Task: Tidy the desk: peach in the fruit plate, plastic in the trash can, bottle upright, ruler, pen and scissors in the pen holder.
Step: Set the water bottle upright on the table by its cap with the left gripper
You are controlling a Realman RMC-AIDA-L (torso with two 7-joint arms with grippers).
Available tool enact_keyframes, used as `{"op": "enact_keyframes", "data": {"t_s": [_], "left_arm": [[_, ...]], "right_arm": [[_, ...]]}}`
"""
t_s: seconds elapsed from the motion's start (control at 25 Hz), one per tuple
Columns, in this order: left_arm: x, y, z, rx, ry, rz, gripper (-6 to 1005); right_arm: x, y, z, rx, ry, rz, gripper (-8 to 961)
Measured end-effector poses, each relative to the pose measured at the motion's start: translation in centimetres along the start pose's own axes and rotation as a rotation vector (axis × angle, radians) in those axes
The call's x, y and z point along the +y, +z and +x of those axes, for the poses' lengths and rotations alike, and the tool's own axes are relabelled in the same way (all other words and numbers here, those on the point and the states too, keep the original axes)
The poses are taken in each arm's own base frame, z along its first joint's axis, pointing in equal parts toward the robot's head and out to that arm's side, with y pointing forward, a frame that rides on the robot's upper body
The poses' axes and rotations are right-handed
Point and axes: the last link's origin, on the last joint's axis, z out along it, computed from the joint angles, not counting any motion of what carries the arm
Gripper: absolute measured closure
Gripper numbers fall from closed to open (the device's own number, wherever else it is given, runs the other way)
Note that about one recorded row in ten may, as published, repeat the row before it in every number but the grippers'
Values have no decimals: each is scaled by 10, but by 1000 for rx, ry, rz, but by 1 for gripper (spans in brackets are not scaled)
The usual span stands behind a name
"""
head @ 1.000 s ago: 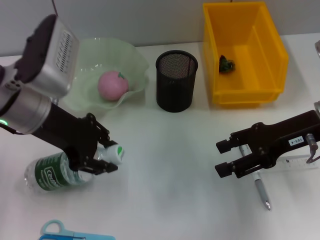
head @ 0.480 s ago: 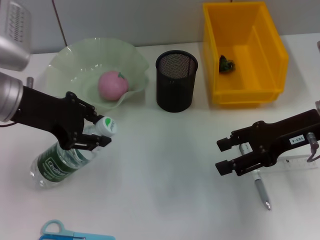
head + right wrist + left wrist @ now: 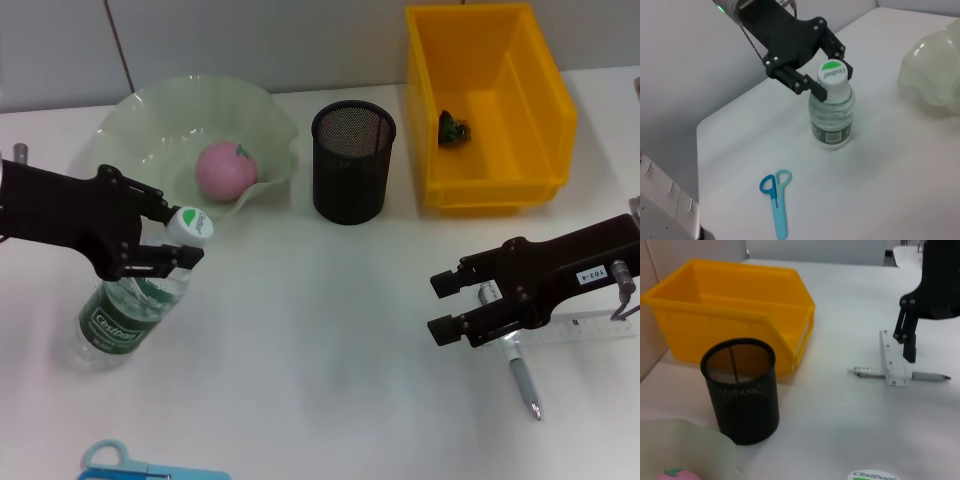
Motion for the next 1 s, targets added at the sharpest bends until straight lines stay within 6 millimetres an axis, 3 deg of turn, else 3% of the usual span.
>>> {"op": "enact_keyframes", "data": {"t_s": [1.0], "left_arm": [[0, -32, -26, 162, -115, 96, 563]], "right_arm": [[-3, -1, -6, -13, -13, 17, 153]]}}
